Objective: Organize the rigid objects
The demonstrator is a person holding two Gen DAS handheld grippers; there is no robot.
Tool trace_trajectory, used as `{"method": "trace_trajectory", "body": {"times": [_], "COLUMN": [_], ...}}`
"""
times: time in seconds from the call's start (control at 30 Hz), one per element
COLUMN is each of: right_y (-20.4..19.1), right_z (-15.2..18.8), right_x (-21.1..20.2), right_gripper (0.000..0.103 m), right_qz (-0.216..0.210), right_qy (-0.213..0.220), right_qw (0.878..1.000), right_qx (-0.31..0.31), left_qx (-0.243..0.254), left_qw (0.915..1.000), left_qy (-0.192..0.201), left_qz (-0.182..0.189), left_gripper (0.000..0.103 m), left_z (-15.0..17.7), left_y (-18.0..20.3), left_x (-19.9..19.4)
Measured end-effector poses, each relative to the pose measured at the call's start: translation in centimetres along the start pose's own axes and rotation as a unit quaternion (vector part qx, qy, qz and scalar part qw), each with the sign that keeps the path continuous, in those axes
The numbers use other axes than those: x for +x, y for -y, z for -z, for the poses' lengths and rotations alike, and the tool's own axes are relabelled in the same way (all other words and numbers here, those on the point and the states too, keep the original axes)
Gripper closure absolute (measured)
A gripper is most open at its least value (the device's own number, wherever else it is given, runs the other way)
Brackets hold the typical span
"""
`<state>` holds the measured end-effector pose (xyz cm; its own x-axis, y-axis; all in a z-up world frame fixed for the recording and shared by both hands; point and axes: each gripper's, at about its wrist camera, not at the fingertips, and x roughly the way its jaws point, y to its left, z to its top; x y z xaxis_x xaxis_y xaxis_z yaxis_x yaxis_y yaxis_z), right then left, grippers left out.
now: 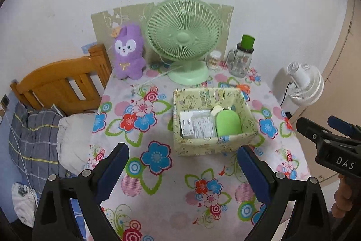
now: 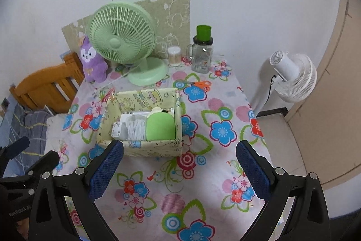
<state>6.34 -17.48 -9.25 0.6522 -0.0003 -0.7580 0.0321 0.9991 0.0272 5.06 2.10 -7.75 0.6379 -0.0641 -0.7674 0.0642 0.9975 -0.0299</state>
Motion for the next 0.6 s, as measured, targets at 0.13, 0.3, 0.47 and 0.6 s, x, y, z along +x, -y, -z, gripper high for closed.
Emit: {"method": "trace_trajectory", "body": {"times": [0.13,0.3,0.47,0.6], "right_y": [0.2,0.3,0.2,0.0], "right_z": [-0.2,-0.8,-1.2,-1.2], "right_x": [-2.0,-4.1,-6.0,-7.1], "right_gripper": [0.002,0.002,0.002,0.002], "right_qz": [0.015,0.01,0.012,0.018], "right_qy": [0.023,0.036,0.047,0.053], "right_qw": [1.0,0.999,0.999,0.998], "right_qx": [-0.007,-0.008,-0.018,-0.02], "left_qx": [-0.007,-0.018,-0.024,-0.032], "left_qw": [0.9999,0.9996,0.9993,0.9989], "left_qy": [-0.003,0.009,0.022,0.03], "left_qz": [-0.012,-0.019,-0.02,-0.015], "left_gripper": [0.005,0.005,0.005,0.005], "left_z": [-0.6,-1.2,-1.6,-1.7], "left_y": [-0.1,-0.4,-0.3,-0.3], "left_x": [-1.1,-2.5,-4.1,-5.4]}}
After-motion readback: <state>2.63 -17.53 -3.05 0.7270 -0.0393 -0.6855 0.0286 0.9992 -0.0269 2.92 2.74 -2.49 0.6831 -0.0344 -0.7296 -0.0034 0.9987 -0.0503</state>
